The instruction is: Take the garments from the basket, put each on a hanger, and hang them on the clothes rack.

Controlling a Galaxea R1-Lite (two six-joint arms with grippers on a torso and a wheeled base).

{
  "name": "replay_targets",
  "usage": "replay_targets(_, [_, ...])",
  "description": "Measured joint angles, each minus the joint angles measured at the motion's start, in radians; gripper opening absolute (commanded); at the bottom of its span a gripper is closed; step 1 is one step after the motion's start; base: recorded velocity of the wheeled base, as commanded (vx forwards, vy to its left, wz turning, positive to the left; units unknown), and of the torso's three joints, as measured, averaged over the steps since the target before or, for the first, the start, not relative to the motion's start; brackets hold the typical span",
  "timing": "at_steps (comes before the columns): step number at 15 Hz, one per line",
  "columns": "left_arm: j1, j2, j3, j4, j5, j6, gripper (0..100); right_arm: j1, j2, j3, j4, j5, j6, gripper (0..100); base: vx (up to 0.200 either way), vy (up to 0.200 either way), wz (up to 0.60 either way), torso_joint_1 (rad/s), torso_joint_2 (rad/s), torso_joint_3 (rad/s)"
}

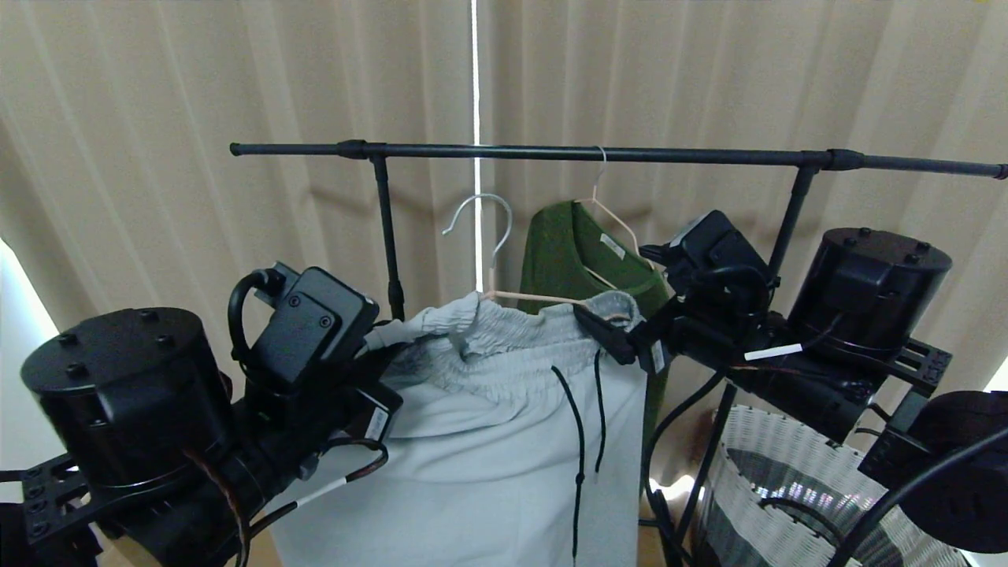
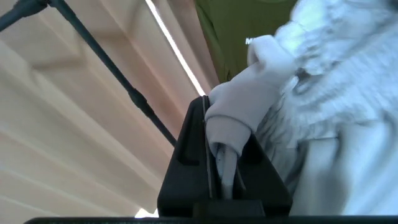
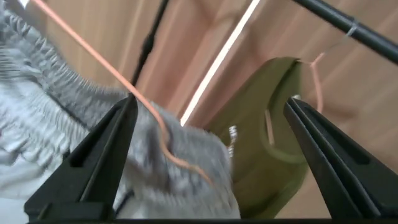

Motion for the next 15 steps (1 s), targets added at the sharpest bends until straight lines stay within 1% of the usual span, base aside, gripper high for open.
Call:
replay_targets(3, [-0.009, -0.007, -0.004, -0.033, -0.057, 0.0, 0, 0.016, 0.012, -0.009, 0.001, 0.0, -0.009, 100, 0.0, 0.0, 0.0, 0.0, 0.0, 0.0])
replay_targets(7, [-0.028, -0.016, -0.001, -0.044, -0.098, 0.001, 0, 0.024, 0.015, -0.021, 0.002, 0.0, -0.014, 100, 0.0, 0.0, 0.0, 0.0, 0.0, 0.0])
replay_targets(8, [-0.032, -0.021, 0.0, -0.044, -0.105, 0.001, 0, 0.025, 0.015, -0.022, 0.002, 0.0, -0.014, 0, 0.0, 0.0, 0.0, 0.0, 0.0, 0.0])
replay_targets(15, [-0.033, -0.035, 0.005, -0.043, -0.111, 0.001, 0, 0.027, 0.015, -0.016, -0.003, 0.006, -0.014, 0, 0.0, 0.0, 0.0, 0.0, 0.0, 0.0])
